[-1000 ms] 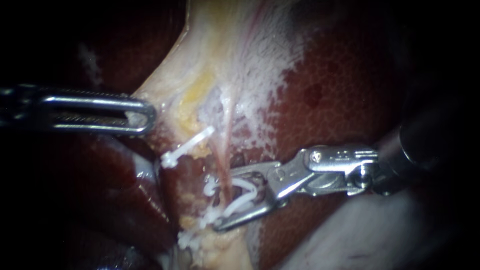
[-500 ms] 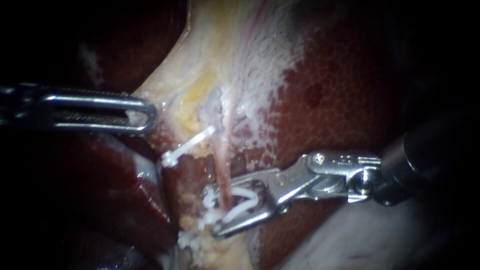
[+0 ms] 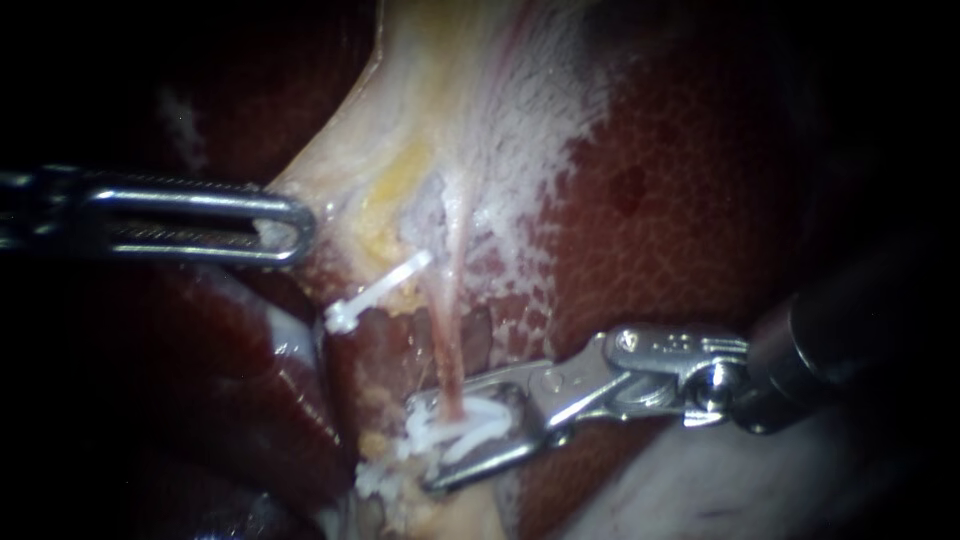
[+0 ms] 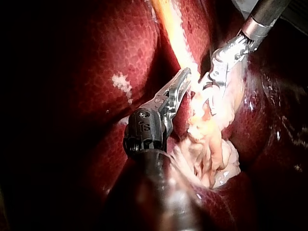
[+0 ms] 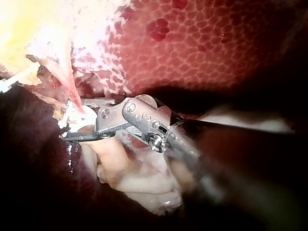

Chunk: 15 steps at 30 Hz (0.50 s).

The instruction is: Clipping second clip right tube

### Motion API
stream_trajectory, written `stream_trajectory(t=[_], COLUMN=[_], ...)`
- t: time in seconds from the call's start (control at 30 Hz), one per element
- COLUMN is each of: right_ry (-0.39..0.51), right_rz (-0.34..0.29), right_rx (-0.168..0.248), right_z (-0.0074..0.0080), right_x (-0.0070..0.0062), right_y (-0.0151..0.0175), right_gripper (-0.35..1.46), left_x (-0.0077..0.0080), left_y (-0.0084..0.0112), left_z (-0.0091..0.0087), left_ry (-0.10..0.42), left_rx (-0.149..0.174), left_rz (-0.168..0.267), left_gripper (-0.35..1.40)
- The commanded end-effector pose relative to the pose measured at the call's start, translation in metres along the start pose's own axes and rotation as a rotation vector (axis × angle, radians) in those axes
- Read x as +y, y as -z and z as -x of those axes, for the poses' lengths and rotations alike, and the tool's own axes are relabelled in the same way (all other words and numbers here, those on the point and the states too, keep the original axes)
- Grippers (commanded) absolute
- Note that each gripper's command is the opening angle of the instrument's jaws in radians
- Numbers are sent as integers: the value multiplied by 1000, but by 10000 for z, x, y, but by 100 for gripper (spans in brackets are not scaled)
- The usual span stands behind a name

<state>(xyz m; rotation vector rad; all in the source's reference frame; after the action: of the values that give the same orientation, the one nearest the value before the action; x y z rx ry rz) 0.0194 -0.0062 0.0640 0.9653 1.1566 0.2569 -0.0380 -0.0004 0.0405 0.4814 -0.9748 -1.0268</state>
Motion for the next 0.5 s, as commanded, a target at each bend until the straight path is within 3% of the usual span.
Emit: stream_trajectory(t=[0.03, 0.5], right_ry=[-6, -32], right_rz=[0, -1], right_rx=[0, 1], right_z=[0, -3], right_x=[1, 7], right_y=[0, 5], right_gripper=[39, 32], left_x=[0, 0], left_y=[0, 0], left_z=[0, 0], left_ry=[0, 0], left_rx=[0, 0], left_rz=[0, 0], left_gripper=[-35, -35])
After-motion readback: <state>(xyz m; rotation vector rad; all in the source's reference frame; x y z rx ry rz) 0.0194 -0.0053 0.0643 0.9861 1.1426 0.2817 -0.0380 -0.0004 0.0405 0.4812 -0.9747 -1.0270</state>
